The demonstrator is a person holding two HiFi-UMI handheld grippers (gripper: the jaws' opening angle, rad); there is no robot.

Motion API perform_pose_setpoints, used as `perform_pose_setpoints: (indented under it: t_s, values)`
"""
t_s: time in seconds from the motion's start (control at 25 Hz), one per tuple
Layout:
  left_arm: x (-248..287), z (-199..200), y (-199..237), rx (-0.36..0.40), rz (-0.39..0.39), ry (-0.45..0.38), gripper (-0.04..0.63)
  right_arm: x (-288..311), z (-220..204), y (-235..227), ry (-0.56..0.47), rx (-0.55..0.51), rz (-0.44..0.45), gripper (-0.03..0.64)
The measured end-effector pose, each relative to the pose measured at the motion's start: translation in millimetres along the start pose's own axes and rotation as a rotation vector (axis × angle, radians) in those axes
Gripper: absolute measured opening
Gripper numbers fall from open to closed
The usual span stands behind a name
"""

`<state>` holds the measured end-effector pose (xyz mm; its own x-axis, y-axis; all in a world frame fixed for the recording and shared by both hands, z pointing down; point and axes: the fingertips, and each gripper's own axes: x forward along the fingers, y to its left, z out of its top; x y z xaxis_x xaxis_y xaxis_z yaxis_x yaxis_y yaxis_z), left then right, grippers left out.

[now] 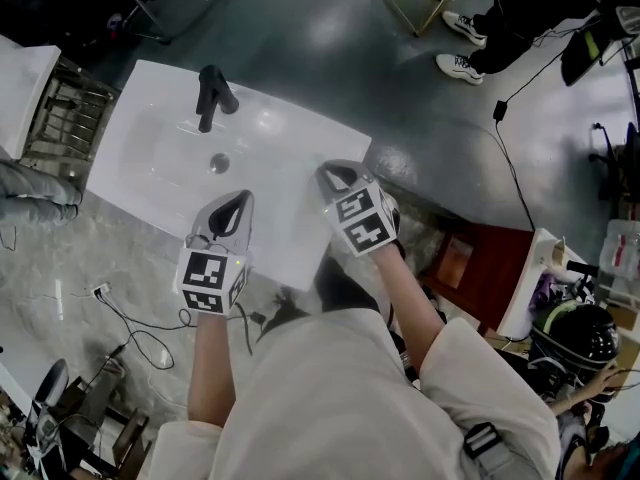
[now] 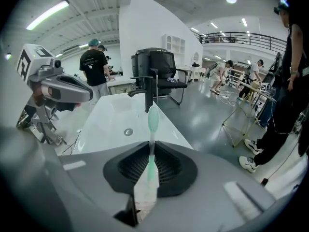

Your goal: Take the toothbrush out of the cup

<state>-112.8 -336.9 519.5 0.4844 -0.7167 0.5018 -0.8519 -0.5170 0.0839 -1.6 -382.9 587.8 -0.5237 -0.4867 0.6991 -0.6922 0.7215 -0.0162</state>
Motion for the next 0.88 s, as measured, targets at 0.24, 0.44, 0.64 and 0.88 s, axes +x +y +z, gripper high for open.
perform_pose_setpoints:
  t_s: [0.24,0.44,0.64,0.88]
  values:
    - [-14,10,-15,0.03,-0.032,-0.033,0.002,-34,14,6,-0.072,0.021,-0.059,0.041]
    - [-31,18,-29,0.067,-0.064,-0.073,0.002,-72,26,11,-0.147,0.038,-0.129,0.041]
    - [-53,32,-48,0.111,-0.097,-0.117,0.002,-117,35,20,-0.21,0.061,-0.194,0.04]
    - [-86,43,-76,0.161,-0.137,-0.173,0.002,-175,35,42,-0.285,0.086,-0.261,0.04]
